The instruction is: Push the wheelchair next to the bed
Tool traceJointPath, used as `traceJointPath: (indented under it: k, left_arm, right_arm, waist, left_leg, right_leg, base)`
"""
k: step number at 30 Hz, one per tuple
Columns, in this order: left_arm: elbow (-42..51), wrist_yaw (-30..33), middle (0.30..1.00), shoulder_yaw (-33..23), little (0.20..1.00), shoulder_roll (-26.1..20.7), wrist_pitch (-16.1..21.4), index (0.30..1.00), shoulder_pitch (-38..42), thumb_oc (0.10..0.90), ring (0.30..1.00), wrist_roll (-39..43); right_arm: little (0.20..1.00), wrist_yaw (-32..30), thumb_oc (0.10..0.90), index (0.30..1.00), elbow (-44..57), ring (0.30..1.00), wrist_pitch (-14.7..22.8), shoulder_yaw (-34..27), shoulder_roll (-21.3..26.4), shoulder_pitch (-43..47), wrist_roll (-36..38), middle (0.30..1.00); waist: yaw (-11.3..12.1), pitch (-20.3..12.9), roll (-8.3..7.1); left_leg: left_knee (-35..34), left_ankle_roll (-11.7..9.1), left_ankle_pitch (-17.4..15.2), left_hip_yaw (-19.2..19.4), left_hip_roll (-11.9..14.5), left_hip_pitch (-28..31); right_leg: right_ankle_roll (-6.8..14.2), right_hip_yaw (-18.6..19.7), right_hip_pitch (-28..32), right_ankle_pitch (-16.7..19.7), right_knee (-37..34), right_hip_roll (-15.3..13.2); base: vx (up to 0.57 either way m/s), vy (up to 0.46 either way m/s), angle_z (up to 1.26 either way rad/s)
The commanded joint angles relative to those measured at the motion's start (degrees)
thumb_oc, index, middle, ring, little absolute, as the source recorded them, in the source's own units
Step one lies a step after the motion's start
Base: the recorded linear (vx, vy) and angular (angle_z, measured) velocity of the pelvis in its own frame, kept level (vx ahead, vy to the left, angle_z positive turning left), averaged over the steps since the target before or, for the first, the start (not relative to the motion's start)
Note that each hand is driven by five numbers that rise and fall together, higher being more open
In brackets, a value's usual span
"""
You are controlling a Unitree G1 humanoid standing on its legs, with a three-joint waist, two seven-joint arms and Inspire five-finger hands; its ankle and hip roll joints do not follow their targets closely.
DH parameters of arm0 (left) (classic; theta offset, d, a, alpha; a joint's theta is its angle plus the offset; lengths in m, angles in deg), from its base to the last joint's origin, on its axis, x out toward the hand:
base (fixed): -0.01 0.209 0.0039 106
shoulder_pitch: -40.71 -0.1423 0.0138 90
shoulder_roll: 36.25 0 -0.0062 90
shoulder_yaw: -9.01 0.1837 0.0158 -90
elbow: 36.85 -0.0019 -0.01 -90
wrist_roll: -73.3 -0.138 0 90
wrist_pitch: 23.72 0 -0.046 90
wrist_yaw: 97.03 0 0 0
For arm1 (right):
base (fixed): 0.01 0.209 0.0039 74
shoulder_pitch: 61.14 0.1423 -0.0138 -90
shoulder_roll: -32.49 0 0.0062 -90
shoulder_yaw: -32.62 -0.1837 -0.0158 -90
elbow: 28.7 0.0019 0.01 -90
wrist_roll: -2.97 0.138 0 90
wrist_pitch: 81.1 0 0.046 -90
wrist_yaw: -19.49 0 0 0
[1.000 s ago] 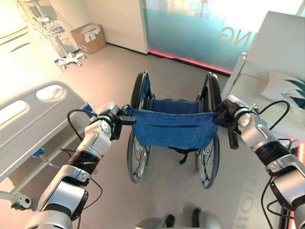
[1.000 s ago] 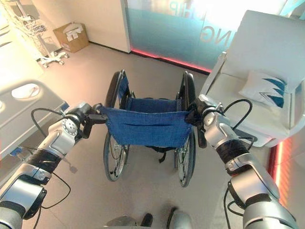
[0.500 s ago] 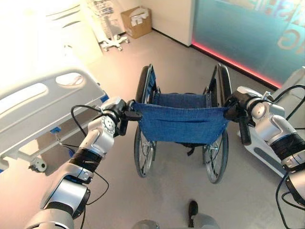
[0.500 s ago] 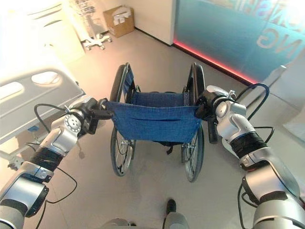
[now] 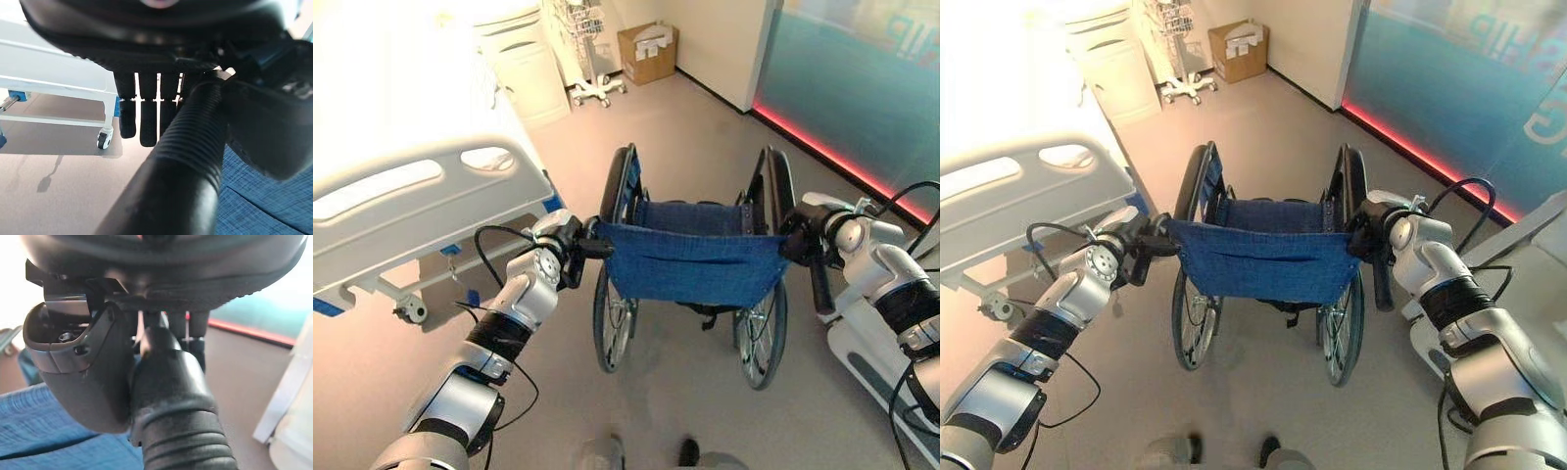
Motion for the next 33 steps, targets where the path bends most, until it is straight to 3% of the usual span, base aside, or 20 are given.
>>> traceJointPath:
  k: [1,2,4,5,6,8,9,10,12,14,15,17,21,22,24,29,31,33]
  left_arm:
    - [-3.6,-7.9,0.3,2.3,0.3,-1.2,3.3,0.3,-12.9,0.4,0.3,7.7]
    - [-2.9,-8.2,0.3,1.5,0.3,-2.0,4.1,0.3,-14.1,0.4,0.3,7.1]
    - [-2.4,-8.1,0.3,0.8,0.3,-2.5,4.7,0.3,-14.6,0.4,0.3,7.0]
    - [-1.4,-6.7,0.3,0.1,0.3,-3.1,3.0,0.3,-15.1,0.4,0.3,8.4]
    - [-2.2,-6.0,0.3,-0.1,0.3,-2.8,3.1,0.3,-15.3,0.4,0.3,8.5]
    - [-2.9,-6.3,0.3,-1.1,0.3,-4.7,3.2,0.3,-16.3,0.4,0.3,9.5]
    - [-3.0,-6.4,0.3,-1.4,0.3,-4.9,3.2,0.3,-16.5,0.4,0.3,9.7]
    - [-3.4,-6.4,0.3,-2.3,0.3,-5.2,3.3,0.3,-17.4,0.4,0.3,9.0]
    - [-3.7,-6.7,0.3,-2.4,0.3,-5.8,3.8,0.3,-17.7,0.4,0.3,8.8]
    - [-4.1,-6.7,0.3,-2.3,0.3,-5.6,4.2,0.3,-17.9,0.4,0.3,7.9]
    - [-4.9,-6.7,0.3,-1.6,0.3,-5.2,4.8,0.3,-17.6,0.4,0.3,7.5]
    - [-5.7,-6.8,0.3,-0.7,0.3,-4.9,5.7,0.3,-16.9,0.4,0.3,6.8]
    - [-6.0,-7.6,0.3,1.5,0.3,-5.0,7.6,0.3,-14.7,0.4,0.3,5.3]
    - [-6.3,-7.4,0.3,1.9,0.3,-4.8,8.3,0.3,-13.9,0.4,0.3,5.3]
    - [-5.8,-6.9,0.3,2.0,0.3,-4.2,8.0,0.3,-12.9,0.4,0.3,6.0]
    - [-4.1,-7.5,0.3,1.9,0.3,-3.0,9.2,0.3,-13.5,0.4,0.3,5.4]
    - [-3.1,-8.4,0.3,2.6,0.3,-1.9,8.9,0.3,-14.5,0.4,0.3,4.9]
    - [-2.6,-7.3,0.3,3.4,0.3,-2.1,7.7,0.3,-14.6,0.4,0.3,6.9]
  right_arm:
    - [0.3,-3.2,0.4,0.3,6.4,0.3,13.9,4.9,6.1,4.2,-15.5,0.3]
    - [0.3,-3.7,0.4,0.3,5.4,0.3,14.7,5.1,5.5,5.2,-15.2,0.3]
    - [0.3,-4.2,0.4,0.3,4.4,0.3,15.3,5.5,4.7,6.2,-15.8,0.3]
    - [0.3,-6.1,0.4,0.3,2.3,0.3,15.9,7.0,2.6,7.7,-14.0,0.3]
    - [0.3,-6.0,0.4,0.3,2.3,0.3,15.7,6.6,1.3,7.2,-14.5,0.3]
    - [0.3,-5.3,0.4,0.3,3.8,0.3,16.0,6.2,-0.2,5.9,-15.7,0.3]
    - [0.3,-5.5,0.4,0.3,3.9,0.3,16.2,6.2,-0.3,5.7,-15.5,0.3]
    - [0.3,-7.1,0.4,0.3,4.4,0.3,17.7,5.7,-0.6,3.3,-16.1,0.3]
    - [0.3,-8.1,0.4,0.3,5.3,0.3,18.1,5.0,0.2,1.5,-15.6,0.3]
    - [0.3,-8.2,0.4,0.3,5.7,0.3,18.6,4.3,0.6,0.5,-15.9,0.3]
    - [0.3,-7.3,0.4,0.3,6.2,0.3,18.8,4.1,1.0,0.5,-16.6,0.3]
    - [0.3,-7.6,0.4,0.3,5.4,0.3,18.6,4.9,0.7,1.3,-16.7,0.3]
    - [0.3,-7.6,0.4,0.3,4.9,0.3,16.6,6.3,1.1,2.7,-16.2,0.3]
    - [0.3,-7.1,0.4,0.3,4.9,0.3,16.6,7.0,1.6,3.5,-16.0,0.3]
    - [0.3,-5.3,0.4,0.3,5.6,0.3,16.2,7.4,2.3,5.3,-15.3,0.3]
    - [0.3,-0.1,0.4,0.3,8.0,0.3,14.3,7.8,3.4,6.7,-16.4,0.3]
    - [0.3,2.6,0.4,0.3,7.5,0.3,14.5,8.9,5.3,8.1,-15.3,0.3]
    - [0.3,3.7,0.4,0.3,7.9,0.3,15.4,9.8,6.4,9.4,-14.3,0.3]
  waist:
    - [5.9,1.4,-0.89]
    - [7.7,1.3,-0.09]
    - [8.5,1.2,0.16]
    - [9.6,0.4,0.19]
    - [9.6,0.5,-0.48]
    - [10.3,-0.5,-1.98]
    - [10.5,-0.7,-2.21]
    - [11.3,-1.6,-2.83]
    - [10.7,-2.3,-2.27]
    - [10.1,-2.7,-1.33]
    - [9.1,-2.4,-0.06]
    - [8.3,-2.0,0.88]
    - [5.5,0.4,-0.57]
    - [4.4,1.0,-1.65]
    - [3.2,1.5,-2.39]
    - [2.4,0.4,-3.69]
    - [1.5,-1.4,-3.9]
    - [1.1,-1.5,-3.76]
  left_leg:
    - [-5.5,3.3,14.0,3.0,-2.5,-5.1]
    - [-7.5,3.7,15.6,3.4,-3.6,-5.8]
    - [-7.6,4.0,15.7,4.2,-3.9,-5.8]
    - [-9.8,6.2,12.6,4.8,-3.7,-3.6]
    - [-7.3,7.4,10.8,4.7,-4.3,-3.6]
    - [-5.1,10.0,7.5,4.6,-4.1,-3.1]
    - [-5.4,10.3,7.2,4.6,-4.0,-2.8]
    - [-6.7,11.6,6.7,3.4,-4.1,-1.3]
    - [-6.9,12.3,5.7,1.0,-3.6,0.9]
    - [-7.0,12.4,4.9,-0.8,-2.8,2.3]
    - [-6.4,12.9,3.4,-3.3,-2.0,4.7]
    - [-6.0,12.7,2.6,-5.9,-1.1,6.4]
    - [-2.6,12.3,-2.0,-12.3,-2.4,9.1]
    - [-1.7,11.6,-4.2,-14.5,-3.0,10.5]
    - [-0.6,10.3,-7.7,-17.0,-2.3,13.1]
    - [0.3,8.0,-10.9,-19.9,0.0,15.0]
    - [-0.5,5.8,-7.6,-20.3,4.3,15.2]
    - [-1.0,3.9,-3.4,-19.1,8.4,15.3]
  right_leg:
    - [5.3,0.3,4.6,2.4,3.5,5.7]
    - [5.1,1.1,5.5,2.1,3.5,6.8]
    - [5.1,0.9,5.6,2.0,4.1,6.9]
    - [5.3,1.7,6.2,0.8,6.3,7.1]
    - [5.9,1.3,6.1,1.3,8.2,6.1]
    - [8.2,1.0,5.1,5.0,14.8,4.9]
    - [8.9,0.9,5.1,6.1,16.4,4.7]
    - [13.0,0.9,4.8,13.6,24.1,3.8]
    - [14.5,3.0,0.8,19.1,32.4,4.4]
    - [14.6,2.6,-3.0,20.4,37.8,3.5]
    - [13.1,0.4,-8.5,18.1,41.5,-1.3]
    - [11.7,0.6,-13.3,16.7,39.1,-3.6]
    - [11.0,4.3,-19.6,17.8,24.7,-7.1]
    - [11.7,6.3,-21.5,19.4,16.8,-8.7]
    - [12.5,7.4,-21.3,19.4,4.6,-9.9]
    - [13.1,9.8,-19.8,19.5,1.5,-9.5]
    - [13.2,11.1,-18.1,16.0,4.5,-7.4]
    - [12.5,8.3,-18.3,12.9,8.4,-7.1]
  base:
    - [0.6,-0.099,-0.71]
    - [0.44,-0.017,-1.02]
    - [0.44,0.038,-1.17]
    - [0.39,0.098,-1.01]
    - [0.51,0.126,-1.04]
    - [0.39,0.08,-0.65]
    - [0.46,0.102,-0.12]
    - [0.31,0.077,0.15]
    - [0.32,0.053,0.07]
    - [0.35,0.065,0.15]
    - [0.52,0.026,0.38]
    - [0.39,-0.11,0.13]
    - [0.42,-0.296,0.18]
    - [0.53,-0.321,0.74]
    - [0.6,-0.316,0.86]
    - [0.43,-0.272,0.78]
    - [0.5,-0.337,1.21]
    - [0.28,-0.226,1.55]
